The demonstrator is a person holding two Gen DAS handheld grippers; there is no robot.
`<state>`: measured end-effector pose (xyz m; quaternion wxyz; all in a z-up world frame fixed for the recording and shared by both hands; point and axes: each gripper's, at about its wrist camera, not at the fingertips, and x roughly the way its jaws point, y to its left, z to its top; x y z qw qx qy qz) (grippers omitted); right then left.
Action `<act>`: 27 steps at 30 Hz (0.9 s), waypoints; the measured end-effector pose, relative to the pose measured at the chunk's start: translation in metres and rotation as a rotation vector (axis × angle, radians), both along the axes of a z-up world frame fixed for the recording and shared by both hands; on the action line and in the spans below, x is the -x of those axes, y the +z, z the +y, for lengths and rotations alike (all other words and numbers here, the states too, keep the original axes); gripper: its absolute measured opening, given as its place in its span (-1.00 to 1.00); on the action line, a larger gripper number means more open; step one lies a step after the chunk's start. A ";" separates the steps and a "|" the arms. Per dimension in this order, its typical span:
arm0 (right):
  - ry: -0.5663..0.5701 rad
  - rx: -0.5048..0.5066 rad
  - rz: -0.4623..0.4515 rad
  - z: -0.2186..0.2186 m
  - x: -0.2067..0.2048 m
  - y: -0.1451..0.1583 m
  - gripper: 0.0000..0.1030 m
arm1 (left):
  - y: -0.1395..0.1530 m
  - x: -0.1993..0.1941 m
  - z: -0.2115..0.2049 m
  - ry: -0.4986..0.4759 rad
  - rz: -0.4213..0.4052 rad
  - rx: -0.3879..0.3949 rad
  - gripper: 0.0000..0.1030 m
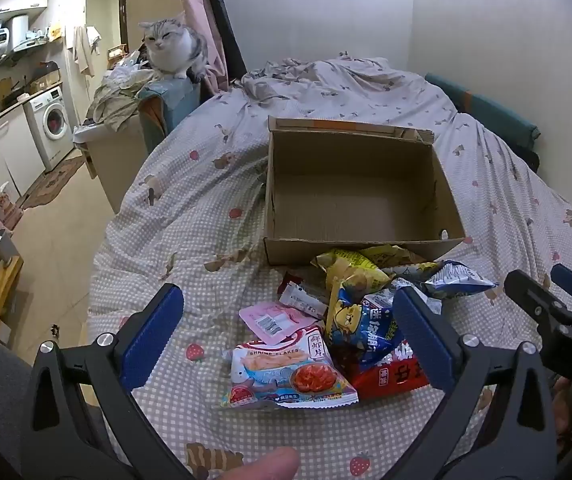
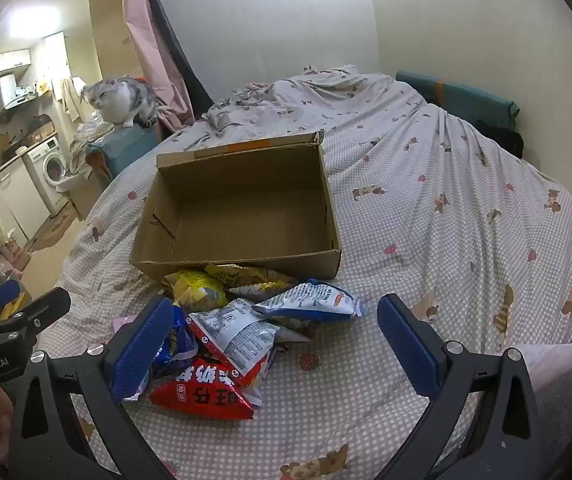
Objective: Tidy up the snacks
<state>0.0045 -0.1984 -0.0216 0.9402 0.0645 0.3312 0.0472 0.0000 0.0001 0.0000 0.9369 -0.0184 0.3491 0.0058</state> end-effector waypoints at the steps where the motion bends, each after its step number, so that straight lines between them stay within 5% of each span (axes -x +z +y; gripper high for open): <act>1: 0.000 0.001 -0.001 0.000 0.000 0.000 1.00 | 0.000 0.000 0.000 0.001 -0.001 -0.002 1.00; 27: 0.006 0.012 0.001 0.004 0.001 0.000 1.00 | 0.006 0.003 -0.003 -0.003 -0.019 -0.023 1.00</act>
